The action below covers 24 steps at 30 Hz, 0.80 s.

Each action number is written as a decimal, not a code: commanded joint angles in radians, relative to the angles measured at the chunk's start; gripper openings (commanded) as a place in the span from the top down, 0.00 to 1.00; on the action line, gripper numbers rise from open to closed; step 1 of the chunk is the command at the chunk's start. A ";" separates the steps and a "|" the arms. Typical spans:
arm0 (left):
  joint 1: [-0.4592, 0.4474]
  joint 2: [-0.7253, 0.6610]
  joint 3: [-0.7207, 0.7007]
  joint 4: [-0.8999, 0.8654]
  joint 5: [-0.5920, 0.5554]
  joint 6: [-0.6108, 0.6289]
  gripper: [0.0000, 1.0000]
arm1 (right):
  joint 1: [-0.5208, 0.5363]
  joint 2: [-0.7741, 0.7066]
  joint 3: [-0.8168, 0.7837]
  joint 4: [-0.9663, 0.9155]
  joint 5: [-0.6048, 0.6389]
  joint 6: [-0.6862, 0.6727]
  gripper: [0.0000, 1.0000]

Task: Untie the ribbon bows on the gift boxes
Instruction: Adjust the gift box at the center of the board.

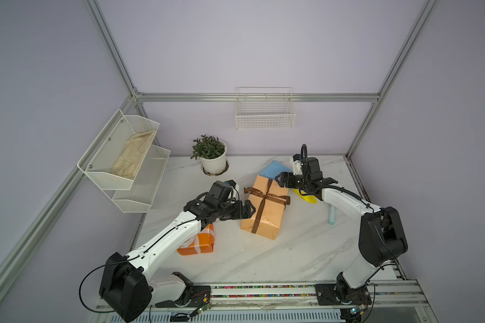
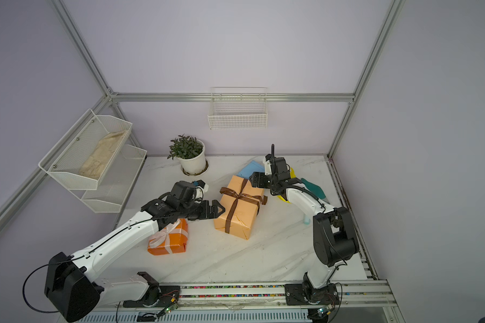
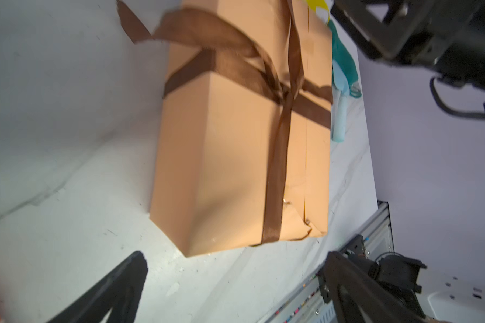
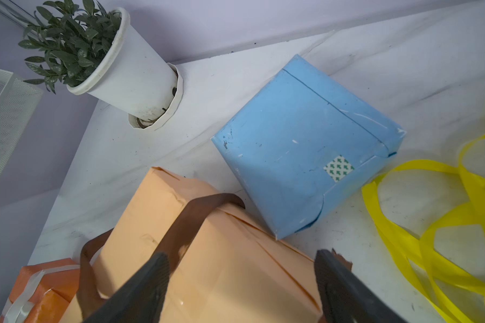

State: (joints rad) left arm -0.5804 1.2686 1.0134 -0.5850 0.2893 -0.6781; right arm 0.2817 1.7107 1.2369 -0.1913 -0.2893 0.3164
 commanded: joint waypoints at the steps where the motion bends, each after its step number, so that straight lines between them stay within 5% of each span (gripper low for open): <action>1: -0.031 0.005 -0.039 0.075 0.078 -0.113 0.00 | -0.044 0.039 0.033 0.046 -0.200 -0.009 0.17; 7: -0.036 0.094 -0.040 0.233 0.118 -0.137 0.00 | -0.052 -0.012 -0.048 0.070 -0.309 0.025 0.20; 17: 0.042 0.269 0.066 0.337 -0.020 -0.018 0.00 | -0.050 -0.293 -0.411 0.122 -0.386 0.252 0.23; 24: 0.083 0.345 0.167 0.242 -0.046 0.092 0.00 | -0.051 -0.523 -0.486 -0.166 -0.093 0.222 0.20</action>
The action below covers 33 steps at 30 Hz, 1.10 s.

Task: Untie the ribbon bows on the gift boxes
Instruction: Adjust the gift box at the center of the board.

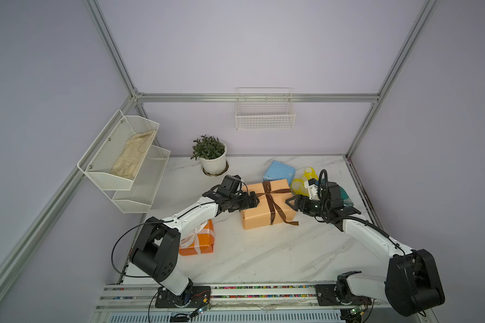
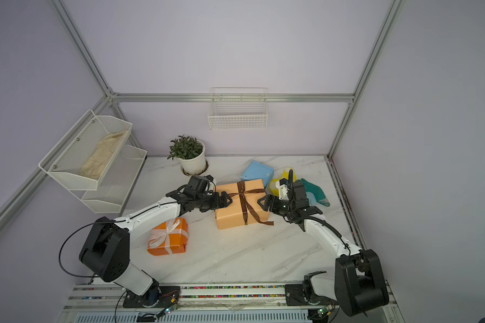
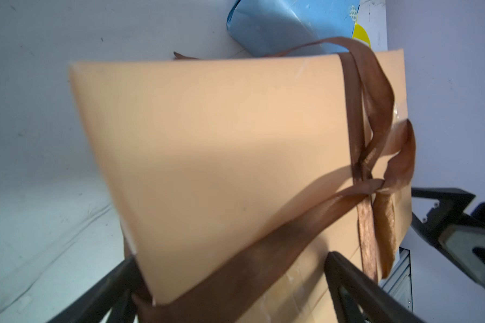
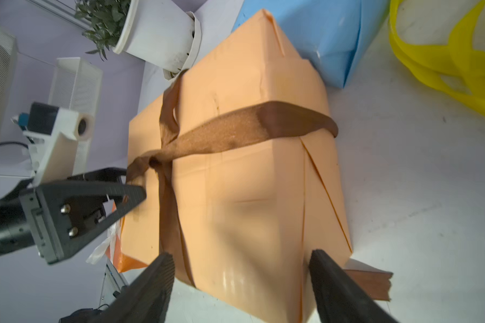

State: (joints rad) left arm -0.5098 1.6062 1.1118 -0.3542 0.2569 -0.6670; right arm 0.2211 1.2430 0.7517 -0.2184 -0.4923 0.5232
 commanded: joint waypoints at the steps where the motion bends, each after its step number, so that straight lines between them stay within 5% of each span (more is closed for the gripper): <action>1: 0.018 0.009 0.074 -0.009 -0.019 0.100 0.00 | 0.009 -0.072 0.014 -0.174 0.152 -0.006 0.20; 3: 0.020 0.006 0.100 -0.067 -0.047 0.164 0.00 | 0.010 -0.075 0.064 -0.225 0.223 -0.070 0.20; 7: 0.015 -0.026 0.164 -0.183 -0.136 0.300 0.00 | 0.011 0.006 0.198 -0.224 0.191 -0.163 0.52; 9: -0.001 -0.054 0.173 -0.184 -0.159 0.366 0.00 | 0.021 0.055 0.257 -0.204 0.169 -0.189 0.59; 20: -0.124 0.041 0.352 -0.260 -0.262 0.731 0.09 | 0.215 0.329 0.588 -0.387 0.337 -0.464 0.46; 33: -0.125 0.161 0.457 -0.325 -0.199 0.798 0.25 | 0.227 0.363 0.601 -0.412 0.362 -0.527 0.47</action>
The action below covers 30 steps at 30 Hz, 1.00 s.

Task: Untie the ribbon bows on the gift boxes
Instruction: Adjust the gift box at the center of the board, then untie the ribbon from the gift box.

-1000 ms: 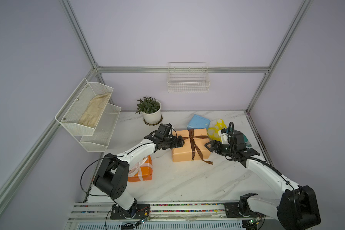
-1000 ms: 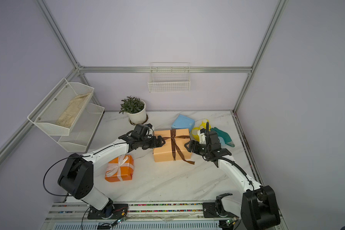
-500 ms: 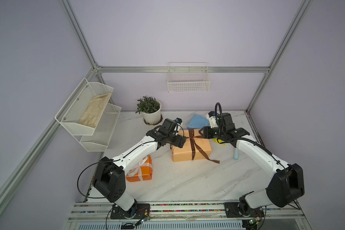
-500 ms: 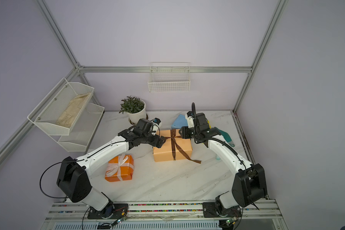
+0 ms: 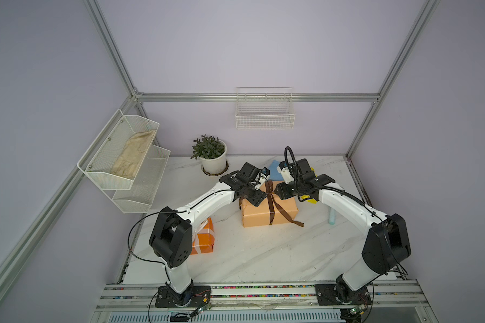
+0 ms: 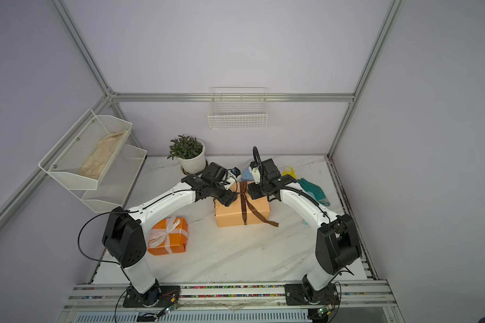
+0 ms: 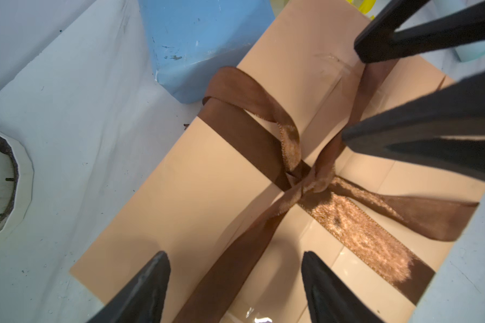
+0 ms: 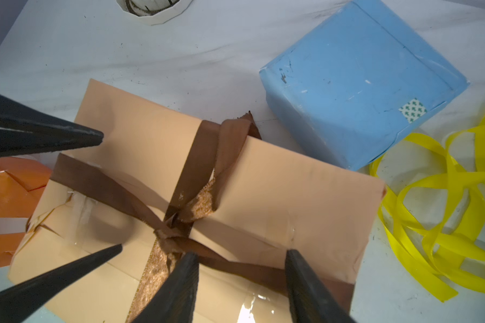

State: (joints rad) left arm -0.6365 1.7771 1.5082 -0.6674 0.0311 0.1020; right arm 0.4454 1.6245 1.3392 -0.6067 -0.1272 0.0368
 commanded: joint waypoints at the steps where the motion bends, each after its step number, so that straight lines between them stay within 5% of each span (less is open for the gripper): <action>1: 0.001 -0.010 0.056 -0.012 0.024 0.028 0.26 | 0.003 -0.028 -0.001 -0.010 -0.008 -0.041 0.47; 17: 0.001 0.020 0.066 0.000 -0.007 0.018 0.73 | 0.013 -0.030 -0.076 0.071 -0.057 -0.084 0.46; 26: 0.000 0.014 0.066 0.001 0.000 0.016 0.80 | 0.023 -0.035 -0.136 0.170 -0.014 -0.104 0.39; 30: 0.000 0.021 0.063 0.000 -0.010 0.024 0.84 | 0.026 -0.032 -0.152 0.206 0.055 -0.107 0.48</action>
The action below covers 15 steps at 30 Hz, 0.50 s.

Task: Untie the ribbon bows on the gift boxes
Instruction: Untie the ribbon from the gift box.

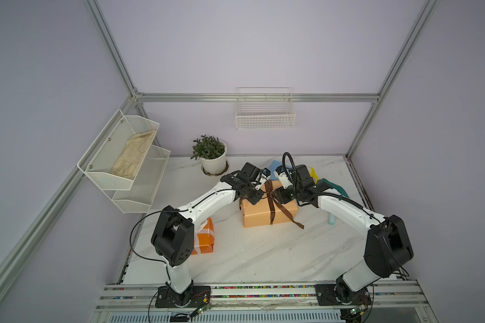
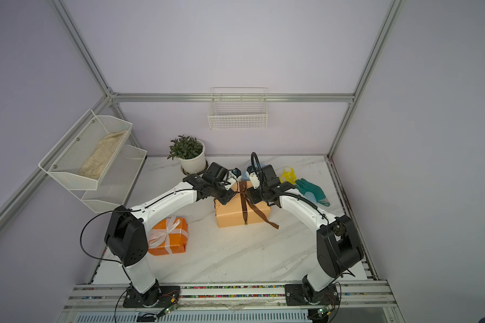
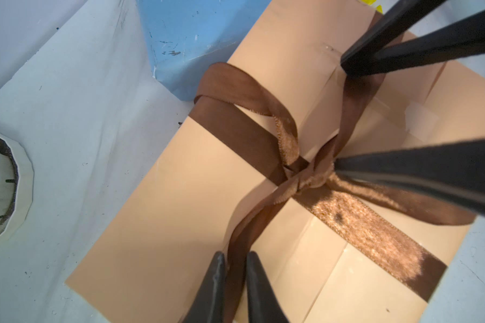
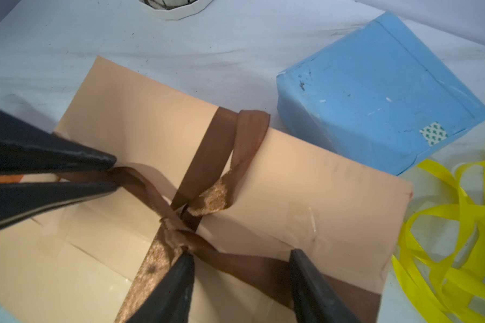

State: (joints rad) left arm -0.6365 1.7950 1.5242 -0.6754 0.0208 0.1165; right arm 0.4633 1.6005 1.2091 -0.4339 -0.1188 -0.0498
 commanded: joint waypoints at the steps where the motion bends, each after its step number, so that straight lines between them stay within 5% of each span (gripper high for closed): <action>1: 0.000 0.005 0.046 0.007 -0.002 0.004 0.84 | 0.008 -0.013 -0.028 0.039 0.058 -0.021 0.52; 4: 0.000 0.010 0.044 0.009 -0.020 -0.015 0.80 | 0.008 -0.038 -0.062 0.086 0.049 -0.009 0.66; 8: 0.000 0.009 0.036 0.012 -0.013 -0.040 0.83 | 0.008 -0.043 -0.072 0.088 0.018 0.007 0.98; 10: 0.000 0.002 0.036 0.013 -0.009 -0.042 0.99 | 0.008 -0.054 -0.093 0.103 0.012 0.022 1.00; 15: 0.001 -0.015 0.028 0.021 -0.047 -0.072 1.00 | 0.008 -0.107 -0.155 0.138 0.020 0.125 1.00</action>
State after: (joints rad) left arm -0.6361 1.7973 1.5242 -0.6704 0.0017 0.0799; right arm 0.4652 1.5299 1.0878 -0.3096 -0.0902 0.0105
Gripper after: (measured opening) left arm 0.047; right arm 0.036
